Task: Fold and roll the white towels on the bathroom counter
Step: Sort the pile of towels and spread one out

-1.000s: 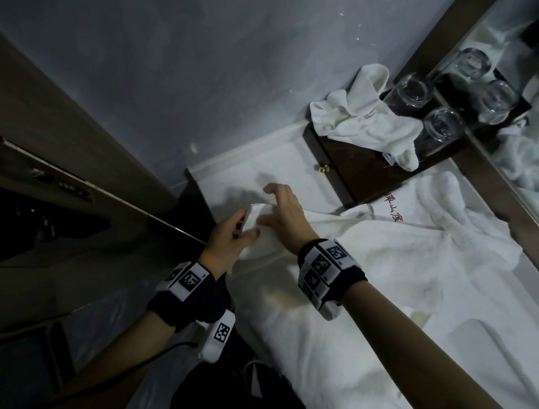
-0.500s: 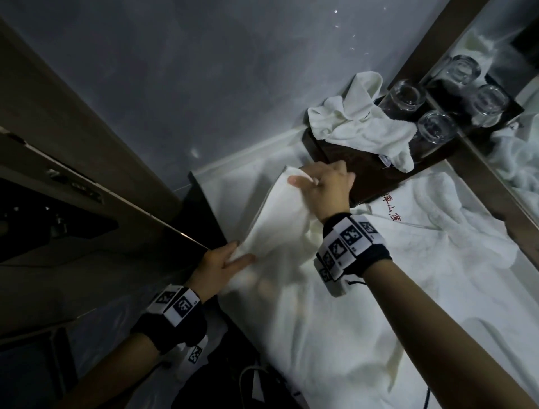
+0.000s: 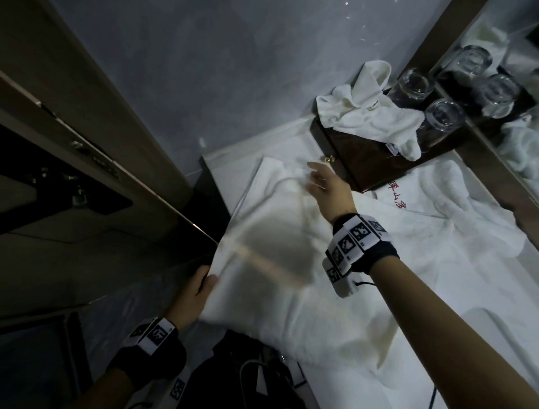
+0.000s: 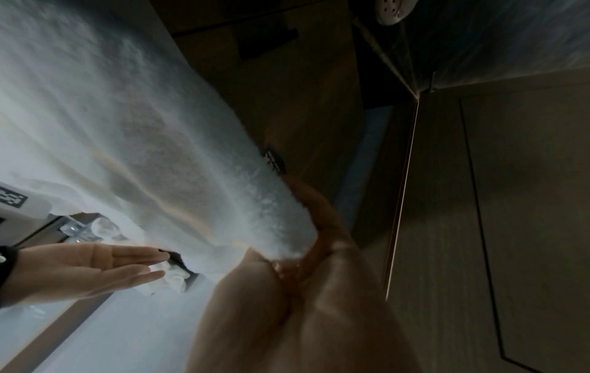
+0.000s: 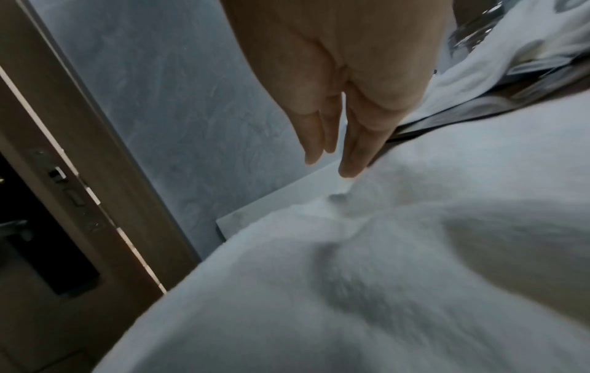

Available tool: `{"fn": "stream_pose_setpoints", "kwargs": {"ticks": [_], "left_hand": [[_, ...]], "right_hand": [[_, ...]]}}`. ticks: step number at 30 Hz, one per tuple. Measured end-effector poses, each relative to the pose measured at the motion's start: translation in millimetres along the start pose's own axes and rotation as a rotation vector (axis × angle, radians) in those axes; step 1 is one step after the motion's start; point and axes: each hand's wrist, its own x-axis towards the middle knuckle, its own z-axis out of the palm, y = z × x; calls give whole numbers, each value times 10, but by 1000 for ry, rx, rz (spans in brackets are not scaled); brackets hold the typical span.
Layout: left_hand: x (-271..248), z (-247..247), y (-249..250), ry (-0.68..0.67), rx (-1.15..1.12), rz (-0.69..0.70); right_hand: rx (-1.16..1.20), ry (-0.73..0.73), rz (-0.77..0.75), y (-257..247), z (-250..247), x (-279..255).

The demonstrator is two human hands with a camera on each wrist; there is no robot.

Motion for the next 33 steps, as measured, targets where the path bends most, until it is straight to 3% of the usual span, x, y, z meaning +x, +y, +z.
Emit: {"fn": "stream_pose_setpoints", "kwargs": {"ticks": [6, 10, 14, 17, 20, 25, 29, 33], "left_hand": [[-261, 155, 31, -52, -170, -23], [-412, 291, -6, 42, -173, 74], [-507, 380, -47, 188, -113, 35], [-555, 427, -75, 250, -13, 43], [-623, 470, -90, 289, -64, 35], [-761, 605, -22, 287, -379, 13], [-831, 669, 33, 309, -521, 20], [-862, 572, 98, 419, -614, 84]], "right_hand": [[-42, 12, 1, 401, -126, -556], [-81, 92, -6, 723, -283, -1051], [-135, 217, -5, 1080, -479, -1575], [-158, 356, 63, 1284, -568, -1928], [-278, 454, 219, 1408, -541, -2203], [-280, 49, 425, 1545, -429, -2470], [-187, 21, 541, 1518, -458, -2525], [-80, -152, 598, 1498, -651, -2601]]}}
